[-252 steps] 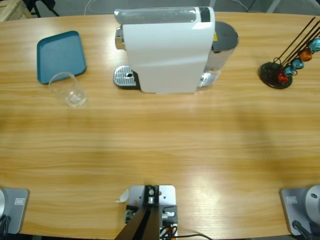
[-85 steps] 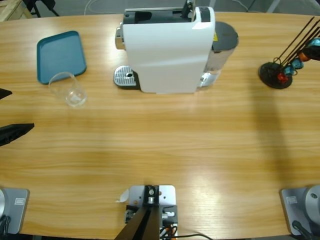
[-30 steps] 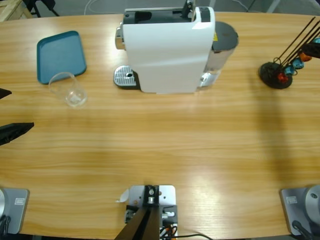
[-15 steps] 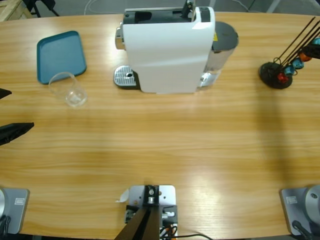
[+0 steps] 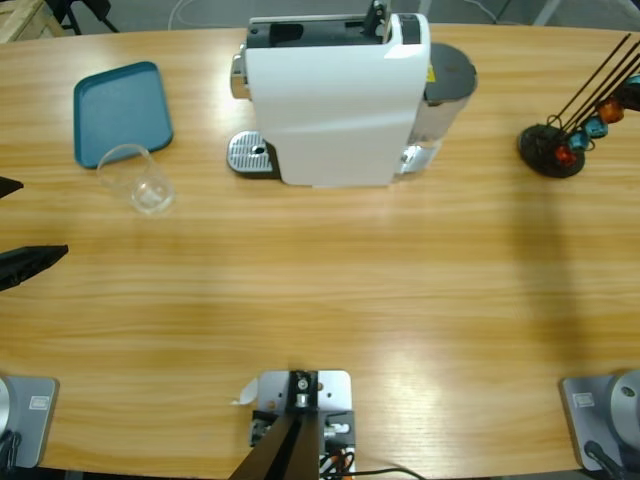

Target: Pour coffee

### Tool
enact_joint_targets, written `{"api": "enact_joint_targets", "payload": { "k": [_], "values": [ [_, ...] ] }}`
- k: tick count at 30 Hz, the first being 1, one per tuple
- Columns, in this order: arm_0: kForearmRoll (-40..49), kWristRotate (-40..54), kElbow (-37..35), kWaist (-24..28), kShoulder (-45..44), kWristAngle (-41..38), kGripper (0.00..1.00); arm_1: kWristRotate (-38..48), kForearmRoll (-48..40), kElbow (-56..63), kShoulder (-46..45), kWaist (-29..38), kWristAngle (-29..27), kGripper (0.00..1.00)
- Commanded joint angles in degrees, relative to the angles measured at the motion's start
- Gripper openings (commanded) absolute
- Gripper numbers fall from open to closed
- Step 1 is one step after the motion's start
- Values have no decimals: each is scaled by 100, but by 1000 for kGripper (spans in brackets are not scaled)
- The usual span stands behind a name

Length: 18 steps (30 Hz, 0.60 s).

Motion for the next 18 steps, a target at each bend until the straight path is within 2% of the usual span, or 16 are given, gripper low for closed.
{"api": "enact_joint_targets", "payload": {
  "k": [1,2,5,8,11,13,18],
  "values": [
    [-77,-34,244,50,-44,-33,1000,-62,-98,95,173,-98,-19,257],
    [-77,-34,244,50,-44,-33,1000,-62,-98,96,174,-101,-17,214],
    [-77,-34,244,50,-44,-33,1000,-64,-98,96,181,-106,-3,204],
    [-77,-34,244,50,-53,-33,1000,-71,-93,105,181,-106,11,93],
    [-77,-34,244,50,-53,-33,1000,-80,-70,105,166,-106,127,87],
    [-77,-34,246,50,-62,-33,1000,-108,-70,105,148,-106,208,0],
    [-77,-34,253,50,-84,-25,1000,-115,-39,100,79,-106,189,0]
  ]
}}
